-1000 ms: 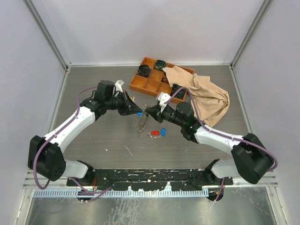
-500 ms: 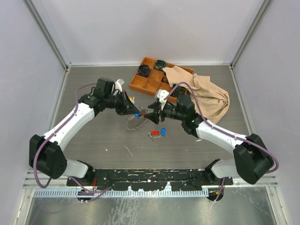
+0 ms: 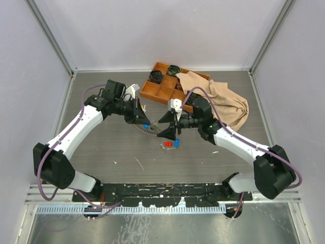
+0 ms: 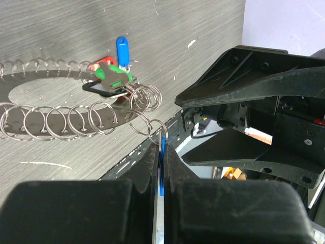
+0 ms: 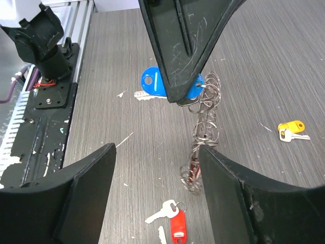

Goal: Remove the keys from the keyring

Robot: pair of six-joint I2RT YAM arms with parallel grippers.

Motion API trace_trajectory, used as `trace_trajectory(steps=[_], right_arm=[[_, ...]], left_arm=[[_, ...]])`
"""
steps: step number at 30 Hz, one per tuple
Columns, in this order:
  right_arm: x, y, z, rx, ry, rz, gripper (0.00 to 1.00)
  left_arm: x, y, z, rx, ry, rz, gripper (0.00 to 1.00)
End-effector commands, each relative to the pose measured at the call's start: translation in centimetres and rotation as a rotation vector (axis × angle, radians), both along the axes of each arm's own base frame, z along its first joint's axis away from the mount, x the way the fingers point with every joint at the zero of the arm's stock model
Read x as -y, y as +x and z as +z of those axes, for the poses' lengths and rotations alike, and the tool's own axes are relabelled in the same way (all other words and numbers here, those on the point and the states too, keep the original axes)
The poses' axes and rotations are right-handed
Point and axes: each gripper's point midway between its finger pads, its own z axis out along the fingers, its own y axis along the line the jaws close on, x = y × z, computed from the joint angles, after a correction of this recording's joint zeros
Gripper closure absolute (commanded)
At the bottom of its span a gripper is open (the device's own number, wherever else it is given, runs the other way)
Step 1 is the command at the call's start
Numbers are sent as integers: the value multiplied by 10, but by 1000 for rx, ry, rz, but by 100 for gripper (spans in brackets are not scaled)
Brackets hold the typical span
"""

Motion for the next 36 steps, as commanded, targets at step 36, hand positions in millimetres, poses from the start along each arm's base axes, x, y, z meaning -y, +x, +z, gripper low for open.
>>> trace_trajectory(steps=[36], right_arm=[[7, 54, 22, 190, -90, -322, 54]], left_arm=[[23, -50, 33, -26, -117, -281, 100]])
